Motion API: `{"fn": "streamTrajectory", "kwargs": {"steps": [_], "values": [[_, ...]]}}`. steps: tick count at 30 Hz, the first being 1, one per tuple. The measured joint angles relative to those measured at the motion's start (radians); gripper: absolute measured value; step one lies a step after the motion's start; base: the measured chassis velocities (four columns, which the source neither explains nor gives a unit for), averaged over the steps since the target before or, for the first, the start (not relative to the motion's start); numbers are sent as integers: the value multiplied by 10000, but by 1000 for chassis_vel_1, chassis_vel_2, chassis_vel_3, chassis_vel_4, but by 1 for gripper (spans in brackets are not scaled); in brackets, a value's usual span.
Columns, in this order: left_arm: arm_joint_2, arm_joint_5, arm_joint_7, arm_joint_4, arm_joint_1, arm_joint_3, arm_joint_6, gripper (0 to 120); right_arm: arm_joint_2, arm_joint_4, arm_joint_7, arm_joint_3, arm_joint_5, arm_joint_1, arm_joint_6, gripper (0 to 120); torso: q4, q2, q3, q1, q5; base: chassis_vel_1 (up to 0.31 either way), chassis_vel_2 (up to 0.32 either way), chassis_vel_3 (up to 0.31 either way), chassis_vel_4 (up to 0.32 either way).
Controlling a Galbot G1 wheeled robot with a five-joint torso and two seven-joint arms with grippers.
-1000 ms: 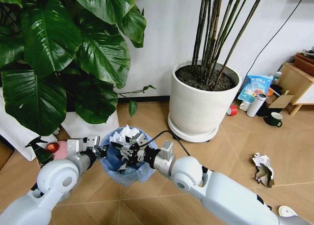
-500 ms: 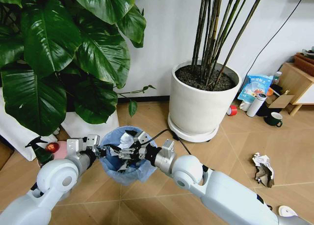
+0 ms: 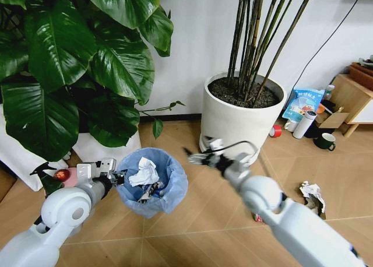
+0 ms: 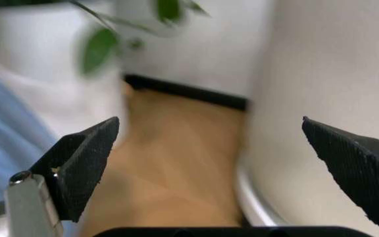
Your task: Pick up the trash bin and place the garbage on the floor into it.
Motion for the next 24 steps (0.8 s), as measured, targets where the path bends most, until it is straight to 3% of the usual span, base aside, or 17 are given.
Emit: {"fn": "streamTrajectory", "kwargs": {"steps": [8, 16, 24], "values": [[-124, 139, 80, -12, 92, -45, -9, 0, 134, -1885, -738, 2266, -594, -2333, 600, 100, -1, 0, 0, -1, 1, 0, 0, 0, 0], [-146, 155, 99, -45, 136, -52, -15, 0, 601, -3409, -788, 2948, -581, -2854, 724, 100, 1, 0, 0, -1, -5, 0, 0, 0, 0], [-124, 173, 104, -123, 266, -106, -30, 0, 830, -4766, -1125, 2871, -593, -2730, 672, 100, 3, 1, 0, -1, -4, 0, 0, 0, 0]]}}
